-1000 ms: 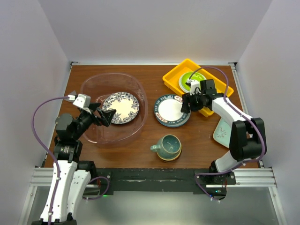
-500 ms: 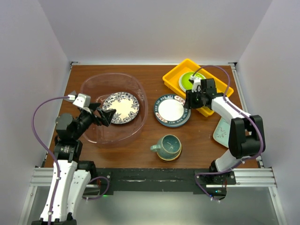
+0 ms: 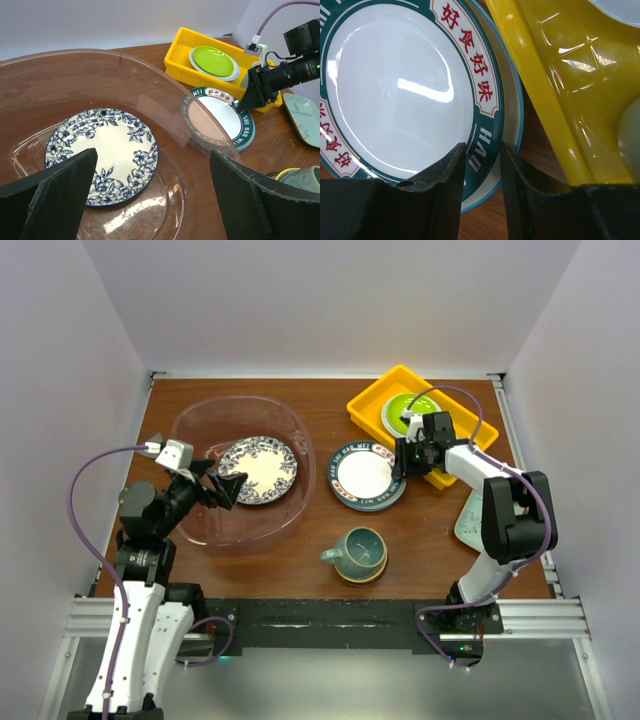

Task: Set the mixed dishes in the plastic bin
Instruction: Pick up the plate at the center of the board.

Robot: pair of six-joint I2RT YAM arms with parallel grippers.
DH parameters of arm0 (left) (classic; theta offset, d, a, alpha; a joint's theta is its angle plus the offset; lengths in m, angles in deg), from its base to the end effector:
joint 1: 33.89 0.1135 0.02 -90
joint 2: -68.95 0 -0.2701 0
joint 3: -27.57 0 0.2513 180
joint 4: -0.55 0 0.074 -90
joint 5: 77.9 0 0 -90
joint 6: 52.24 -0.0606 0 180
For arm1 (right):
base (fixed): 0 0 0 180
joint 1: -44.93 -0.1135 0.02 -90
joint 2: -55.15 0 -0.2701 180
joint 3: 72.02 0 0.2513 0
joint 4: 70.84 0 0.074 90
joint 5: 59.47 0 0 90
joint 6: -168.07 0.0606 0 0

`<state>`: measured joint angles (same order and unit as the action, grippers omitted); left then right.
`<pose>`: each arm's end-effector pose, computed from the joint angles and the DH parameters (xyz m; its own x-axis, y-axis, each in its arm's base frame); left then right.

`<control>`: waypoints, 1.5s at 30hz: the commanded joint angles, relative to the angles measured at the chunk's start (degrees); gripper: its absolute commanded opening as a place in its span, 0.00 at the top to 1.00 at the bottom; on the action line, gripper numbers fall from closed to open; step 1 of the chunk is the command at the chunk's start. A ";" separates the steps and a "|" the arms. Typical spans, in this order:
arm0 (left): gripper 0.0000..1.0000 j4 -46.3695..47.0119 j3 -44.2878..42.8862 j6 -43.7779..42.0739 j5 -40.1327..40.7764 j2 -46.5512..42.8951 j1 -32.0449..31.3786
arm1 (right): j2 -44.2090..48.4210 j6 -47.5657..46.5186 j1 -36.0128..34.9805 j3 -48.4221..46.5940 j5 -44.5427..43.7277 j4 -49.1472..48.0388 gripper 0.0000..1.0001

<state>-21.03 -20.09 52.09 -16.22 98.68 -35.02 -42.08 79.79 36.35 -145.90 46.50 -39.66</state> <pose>0.1510 -0.0317 0.3167 -0.1831 -0.2143 -0.9594 0.4597 0.8440 -0.2763 0.3549 0.0704 0.1741 -0.8140 -0.0936 -0.5733 -0.2770 0.9301 0.2414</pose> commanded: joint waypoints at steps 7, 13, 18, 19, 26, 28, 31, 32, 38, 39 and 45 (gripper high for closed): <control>0.00 2.14 0.27 -0.26 0.54 0.06 0.42 | -2.88 2.24 0.14 -1.10 3.01 -1.63 0.73; 0.00 1.97 0.27 -0.35 0.45 -0.03 0.42 | -3.93 3.47 1.37 -2.33 6.79 -1.63 0.99; 0.00 1.97 0.27 -0.35 0.10 0.06 0.42 | -1.30 4.70 5.32 -2.77 15.38 -2.51 1.00; 0.00 2.14 0.27 -0.35 -0.16 0.06 0.42 | -0.16 4.96 5.85 -2.77 17.06 -2.77 1.00; 0.00 2.32 0.10 -0.18 -1.30 0.32 0.42 | 6.43 6.46 10.42 -1.89 27.09 -4.71 1.00; 0.00 2.41 0.10 -0.18 -1.65 0.41 0.42 | 8.01 6.98 11.39 -1.36 28.58 -5.32 1.00; 0.00 2.85 0.10 0.26 -2.97 0.85 0.42 | 11.09 7.95 13.14 -0.57 30.08 -6.29 1.00; 0.00 2.85 0.10 0.44 -3.23 1.02 0.42 | 12.32 8.30 14.19 -0.40 31.31 -6.64 1.00; 0.00 3.64 -0.96 4.83 -6.31 2.52 0.42 | 17.42 10.24 17.36 1.45 34.22 -8.31 1.00; 0.00 3.73 -1.39 6.49 -6.75 2.52 0.42 | 18.91 10.67 17.80 1.80 34.92 -8.66 1.00; 0.00 4.69 -4.39 14.83 -10.35 3.48 0.34 | 23.92 14.63 21.32 3.82 39.13 -11.56 1.00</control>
<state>-20.12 -21.09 59.37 -22.45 101.81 -35.02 -22.63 89.86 55.65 -142.80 78.61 -45.52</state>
